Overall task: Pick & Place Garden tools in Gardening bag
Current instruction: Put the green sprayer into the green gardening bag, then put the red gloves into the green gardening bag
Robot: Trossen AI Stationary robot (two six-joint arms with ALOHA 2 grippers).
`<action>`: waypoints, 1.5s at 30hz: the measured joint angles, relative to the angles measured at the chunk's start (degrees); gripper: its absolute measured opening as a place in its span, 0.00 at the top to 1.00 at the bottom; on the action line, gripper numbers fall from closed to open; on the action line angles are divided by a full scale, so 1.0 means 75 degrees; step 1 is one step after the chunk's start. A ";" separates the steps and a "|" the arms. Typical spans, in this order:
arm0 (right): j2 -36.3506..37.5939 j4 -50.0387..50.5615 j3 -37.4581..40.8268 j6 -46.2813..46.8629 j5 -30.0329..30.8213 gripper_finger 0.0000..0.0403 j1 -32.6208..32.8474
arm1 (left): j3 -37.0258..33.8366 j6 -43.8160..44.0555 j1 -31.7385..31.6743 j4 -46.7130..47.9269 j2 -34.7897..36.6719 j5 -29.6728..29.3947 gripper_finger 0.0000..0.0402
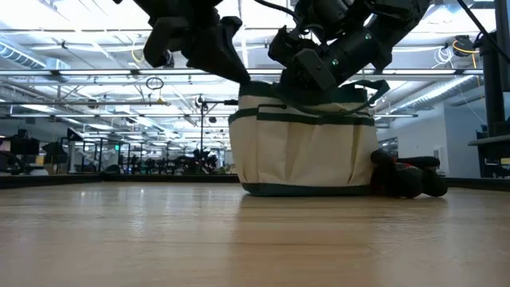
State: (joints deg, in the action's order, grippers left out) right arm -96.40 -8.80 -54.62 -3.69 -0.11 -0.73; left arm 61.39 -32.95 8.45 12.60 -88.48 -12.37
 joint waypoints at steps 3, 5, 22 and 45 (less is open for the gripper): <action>0.0003 0.0030 0.0144 -0.0005 -0.0007 0.59 0.0000 | 0.0012 -0.0022 -0.0005 -0.0119 0.0105 -0.0136 0.98; 0.0010 0.0059 0.0174 -0.0011 -0.0002 0.59 0.0009 | 0.0035 -0.0020 -0.0019 -0.0155 0.0112 -0.0168 0.99; 0.0067 -0.0570 0.0187 -0.0203 0.0011 0.45 0.0009 | 0.0010 0.0315 -0.0020 -0.0062 0.0078 -0.0205 0.97; 0.2578 0.2215 0.0190 0.0295 0.1049 0.46 0.0317 | 0.0008 0.0899 0.0442 -0.0063 0.0075 -0.1799 0.95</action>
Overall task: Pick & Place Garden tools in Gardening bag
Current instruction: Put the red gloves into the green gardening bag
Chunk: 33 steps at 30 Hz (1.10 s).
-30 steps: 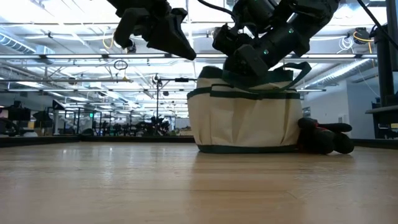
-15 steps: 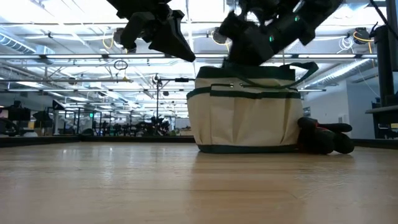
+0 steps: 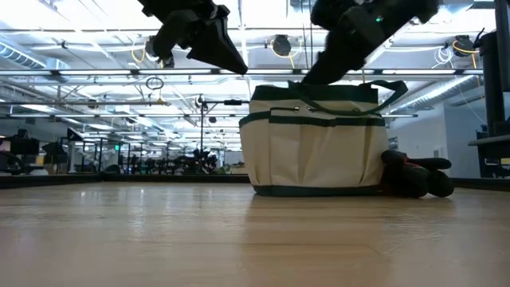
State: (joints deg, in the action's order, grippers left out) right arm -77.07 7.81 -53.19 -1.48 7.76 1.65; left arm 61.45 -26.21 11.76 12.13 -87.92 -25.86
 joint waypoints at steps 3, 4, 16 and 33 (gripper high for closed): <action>0.0404 0.0706 -0.0003 0.0515 0.0538 0.46 0.0127 | 0.0000 0.0184 0.0086 0.0019 0.0047 -0.0017 0.95; 0.0548 0.0996 -0.0003 0.0766 0.0670 0.46 0.0177 | 0.0000 0.0249 0.0122 0.0103 0.0131 -0.0010 0.96; 0.1372 0.2993 -0.0015 0.3216 0.0765 0.46 0.0499 | 0.0005 0.1725 0.0285 0.0606 0.1548 0.0028 0.95; 0.1442 0.3684 0.0907 0.5978 0.1156 0.46 0.0487 | 0.0000 0.3024 0.0301 0.1581 0.2081 0.0036 0.97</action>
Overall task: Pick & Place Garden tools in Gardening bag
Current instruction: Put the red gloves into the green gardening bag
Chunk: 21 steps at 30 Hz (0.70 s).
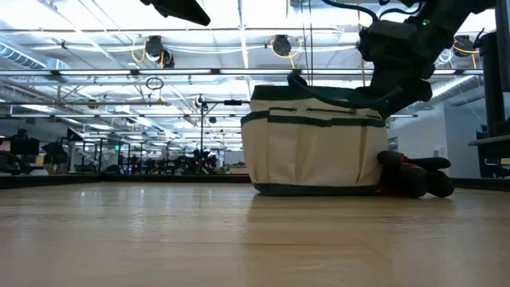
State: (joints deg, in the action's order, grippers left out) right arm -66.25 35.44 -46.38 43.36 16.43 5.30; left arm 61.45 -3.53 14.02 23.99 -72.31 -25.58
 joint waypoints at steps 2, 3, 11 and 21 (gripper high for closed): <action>0.0022 -0.0155 0.0046 -0.0154 0.0010 0.46 0.0000 | 0.0000 0.0005 0.0000 -0.0007 0.0006 0.0000 0.99; 0.0052 -0.0313 0.0055 -0.0298 0.0012 0.46 -0.0001 | 0.0000 0.0006 0.0000 -0.0008 0.0006 0.0000 0.99; 0.0929 -0.1358 0.0092 -0.1582 0.0170 0.46 -0.0009 | 0.0000 0.0130 0.0000 0.0000 0.0003 -0.0002 0.94; 0.1884 0.0055 0.0146 -0.0487 0.1562 0.46 -0.0006 | 0.0000 0.0148 0.0000 0.0043 0.0003 -0.0003 0.94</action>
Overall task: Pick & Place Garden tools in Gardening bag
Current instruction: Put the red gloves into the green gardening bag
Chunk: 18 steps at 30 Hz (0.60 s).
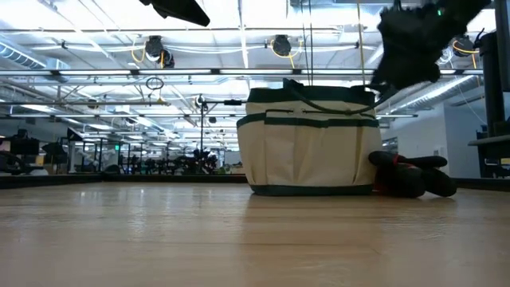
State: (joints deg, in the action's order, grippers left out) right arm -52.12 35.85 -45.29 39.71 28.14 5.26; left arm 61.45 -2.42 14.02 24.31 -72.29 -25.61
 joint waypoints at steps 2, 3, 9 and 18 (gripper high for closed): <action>-0.0008 0.0177 0.0296 0.0612 0.0059 0.46 -0.0009 | 0.0000 -0.0003 0.0000 -0.0003 0.0000 0.0003 0.94; -0.0019 0.0164 0.0510 0.0842 0.0046 0.46 -0.0009 | 0.0000 -0.0002 0.0000 -0.0003 0.0000 0.0000 0.94; -0.0017 -0.0329 0.1830 0.2106 0.0032 0.46 -0.0006 | 0.0000 -0.0003 0.0000 -0.0006 0.0000 0.0002 0.94; -0.0009 -0.3315 0.3499 0.2554 -0.0333 0.46 -0.0128 | 0.0000 -0.0003 0.0000 -0.0053 0.0000 0.0000 0.94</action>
State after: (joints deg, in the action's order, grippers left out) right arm -52.18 10.98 -19.04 58.87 25.64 4.30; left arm 61.45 -2.44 14.02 23.92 -72.29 -25.61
